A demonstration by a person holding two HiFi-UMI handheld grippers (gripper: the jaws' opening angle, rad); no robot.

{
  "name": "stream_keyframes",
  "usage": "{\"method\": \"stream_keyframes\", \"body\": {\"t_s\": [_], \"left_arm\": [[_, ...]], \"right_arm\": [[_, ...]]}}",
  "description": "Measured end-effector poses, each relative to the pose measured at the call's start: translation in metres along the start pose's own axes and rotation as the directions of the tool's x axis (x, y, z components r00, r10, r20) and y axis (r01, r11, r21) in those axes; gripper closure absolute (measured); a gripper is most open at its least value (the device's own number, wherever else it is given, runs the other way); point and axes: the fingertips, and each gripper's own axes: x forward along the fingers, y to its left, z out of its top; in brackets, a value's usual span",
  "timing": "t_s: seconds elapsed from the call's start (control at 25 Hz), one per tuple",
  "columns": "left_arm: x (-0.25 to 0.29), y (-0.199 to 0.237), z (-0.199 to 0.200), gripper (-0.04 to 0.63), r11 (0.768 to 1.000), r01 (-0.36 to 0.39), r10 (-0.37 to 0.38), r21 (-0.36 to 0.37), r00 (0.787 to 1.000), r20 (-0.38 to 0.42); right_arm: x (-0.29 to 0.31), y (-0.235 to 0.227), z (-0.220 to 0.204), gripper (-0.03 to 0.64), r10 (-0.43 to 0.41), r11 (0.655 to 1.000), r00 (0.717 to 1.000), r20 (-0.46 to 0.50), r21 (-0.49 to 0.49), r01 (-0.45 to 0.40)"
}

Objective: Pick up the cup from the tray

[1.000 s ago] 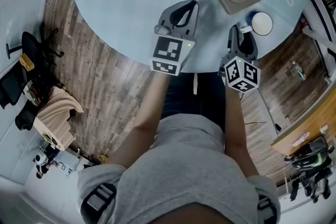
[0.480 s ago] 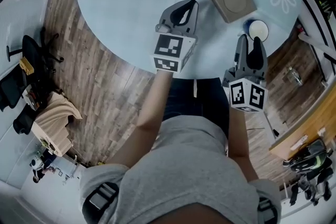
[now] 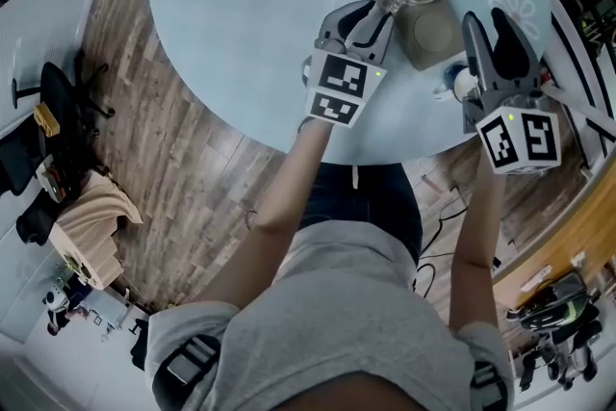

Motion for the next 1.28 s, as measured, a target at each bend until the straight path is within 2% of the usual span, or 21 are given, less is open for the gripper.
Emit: {"method": "stream_keyframes", "body": {"t_s": [0.12, 0.16, 0.28, 0.44, 0.52, 0.68, 0.8, 1.04, 1.28], "left_arm": [[0.013, 0.001, -0.005, 0.472, 1.000, 0.014, -0.013, 0.024, 0.999, -0.029], [0.017, 0.001, -0.006, 0.469, 0.999, 0.020, -0.019, 0.026, 0.999, -0.039], [0.022, -0.002, -0.009, 0.439, 0.999, 0.045, -0.044, 0.021, 0.998, -0.047], [0.018, -0.011, -0.008, 0.431, 0.996, 0.080, -0.077, 0.045, 0.996, -0.054], [0.020, -0.015, -0.009, 0.426, 0.994, 0.095, -0.092, 0.046, 0.994, -0.061], [0.032, -0.020, -0.015, 0.422, 0.992, 0.105, -0.098, 0.065, 0.991, -0.094], [0.038, -0.020, -0.018, 0.422, 0.992, 0.103, -0.094, 0.075, 0.989, -0.111], [0.046, -0.011, -0.020, 0.422, 0.994, 0.092, -0.084, 0.061, 0.990, -0.117], [0.044, 0.001, -0.018, 0.422, 0.993, 0.079, -0.069, 0.082, 0.991, -0.115]], "right_arm": [[0.025, 0.000, -0.004, 0.455, 0.119, 0.988, 0.989, -0.084, -0.090, -0.126], [0.033, 0.000, -0.008, 0.450, 0.159, 0.981, 0.981, -0.112, -0.094, -0.170], [0.053, -0.008, -0.021, 0.427, 0.262, 0.962, 0.948, -0.180, -0.036, -0.272], [0.066, -0.019, -0.042, 0.404, 0.327, 0.939, 0.912, -0.248, -0.026, -0.343], [0.068, -0.019, -0.054, 0.396, 0.379, 0.918, 0.882, -0.280, -0.010, -0.397], [0.070, -0.013, -0.077, 0.378, 0.471, 0.858, 0.803, -0.365, -0.019, -0.513], [0.072, -0.008, -0.088, 0.359, 0.505, 0.822, 0.763, -0.403, -0.047, -0.568], [0.084, 0.004, -0.106, 0.336, 0.502, 0.747, 0.727, -0.468, -0.189, -0.638], [0.095, 0.018, -0.106, 0.333, 0.542, 0.694, 0.696, -0.472, -0.216, -0.687]]}}
